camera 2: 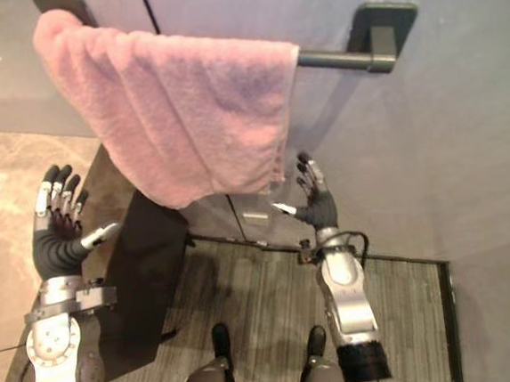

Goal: Organize washtable

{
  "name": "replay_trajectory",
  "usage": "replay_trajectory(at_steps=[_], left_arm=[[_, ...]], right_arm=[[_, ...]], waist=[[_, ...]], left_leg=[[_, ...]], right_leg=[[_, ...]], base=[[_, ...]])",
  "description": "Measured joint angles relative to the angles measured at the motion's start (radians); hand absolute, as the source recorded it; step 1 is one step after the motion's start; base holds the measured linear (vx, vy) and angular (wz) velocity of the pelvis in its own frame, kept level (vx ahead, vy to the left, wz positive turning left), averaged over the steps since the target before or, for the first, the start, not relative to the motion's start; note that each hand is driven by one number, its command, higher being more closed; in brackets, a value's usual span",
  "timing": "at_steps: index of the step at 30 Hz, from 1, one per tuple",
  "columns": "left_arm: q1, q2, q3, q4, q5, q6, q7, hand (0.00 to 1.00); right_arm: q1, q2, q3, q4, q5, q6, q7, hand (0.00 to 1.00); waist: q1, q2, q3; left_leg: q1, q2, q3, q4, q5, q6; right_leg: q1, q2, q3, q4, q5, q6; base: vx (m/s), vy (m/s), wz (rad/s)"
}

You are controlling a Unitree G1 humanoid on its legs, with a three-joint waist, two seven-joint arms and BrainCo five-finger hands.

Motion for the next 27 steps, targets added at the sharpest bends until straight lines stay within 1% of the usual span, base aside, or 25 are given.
replay_trajectory(at_steps=[3, 7, 10, 14, 16, 19, 20, 27], left_arm=[[-0.002, 0.000, 0.001, -0.002, -0.020, 0.001, 0.001, 0.00], [-0.006, 0.000, 0.001, -0.027, -0.039, 0.000, 0.002, 0.00], [-0.012, 0.000, 0.003, -0.028, -0.058, 0.000, 0.003, 0.00], [-0.028, 0.000, 0.006, -0.030, -0.062, 0.000, 0.006, 0.00], [-0.032, 0.000, 0.006, -0.031, -0.072, 0.000, 0.009, 0.00], [-0.048, -0.001, 0.007, -0.031, -0.097, -0.002, 0.025, 0.00], [-0.050, -0.003, 0.014, -0.034, -0.099, -0.005, 0.026, 0.00], [-0.044, -0.017, 0.016, -0.035, -0.109, -0.009, 0.048, 0.00]], right_arm=[[-0.039, -0.005, -0.003, 0.029, 0.001, 0.000, -0.019, 0.00], [-0.057, -0.019, -0.010, 0.030, 0.005, 0.011, -0.043, 0.00], [-0.089, -0.025, -0.010, 0.037, 0.008, 0.021, -0.055, 0.00], [-0.141, -0.026, -0.011, 0.074, 0.014, 0.026, -0.059, 0.00], [-0.148, -0.026, -0.011, 0.076, 0.016, 0.031, -0.065, 0.00], [-0.156, -0.025, -0.011, 0.076, 0.032, 0.031, -0.080, 0.00], [-0.165, -0.020, -0.010, 0.077, 0.050, 0.031, -0.083, 1.00], [-0.235, 0.006, -0.002, 0.082, 0.105, 0.030, -0.094, 1.00]], waist=[[0.007, 0.001, 0.001], [0.022, 0.010, 0.006], [0.023, 0.019, 0.011], [0.027, 0.022, 0.013], [0.031, 0.022, 0.013], [0.047, 0.022, 0.013], [0.049, 0.023, 0.015], [0.051, 0.023, 0.038]], left_leg=[[-0.009, -0.004, -0.014, 0.000, 0.003, 0.000], [-0.016, -0.012, -0.026, -0.004, 0.007, 0.003], [-0.023, -0.013, -0.044, -0.019, 0.023, 0.005], [-0.041, -0.013, -0.065, -0.043, 0.048, 0.004], [-0.041, -0.014, -0.067, -0.046, 0.050, 0.004], [-0.041, -0.015, -0.068, -0.048, 0.053, 0.004], [-0.041, -0.015, -0.072, -0.053, 0.057, 0.003], [-0.037, -0.015, -0.076, -0.054, 0.058, 0.003]], right_leg=[[-0.001, -0.004, -0.014, -0.001, 0.000, 0.000], [-0.001, -0.005, -0.023, -0.001, -0.001, 0.001], [-0.003, -0.005, -0.042, 0.000, -0.002, 0.000], [-0.021, -0.005, -0.061, 0.006, -0.003, -0.002], [-0.021, -0.005, -0.064, 0.007, -0.004, -0.003], [-0.030, -0.009, -0.063, 0.027, -0.014, 0.000], [-0.036, -0.012, -0.066, 0.040, -0.023, 0.000], [-0.037, -0.021, -0.070, 0.057, -0.034, -0.001]], base=[[0.02, 0.021, 0.14], [-0.01, 0.017, 0.09], [-0.03, 0.012, 0.17], [-0.02, 0.006, 0.14], [-0.01, 0.005, 0.05], [0.00, 0.004, 0.01], [0.00, 0.015, 0.06], [0.00, 0.010, 0.02]])
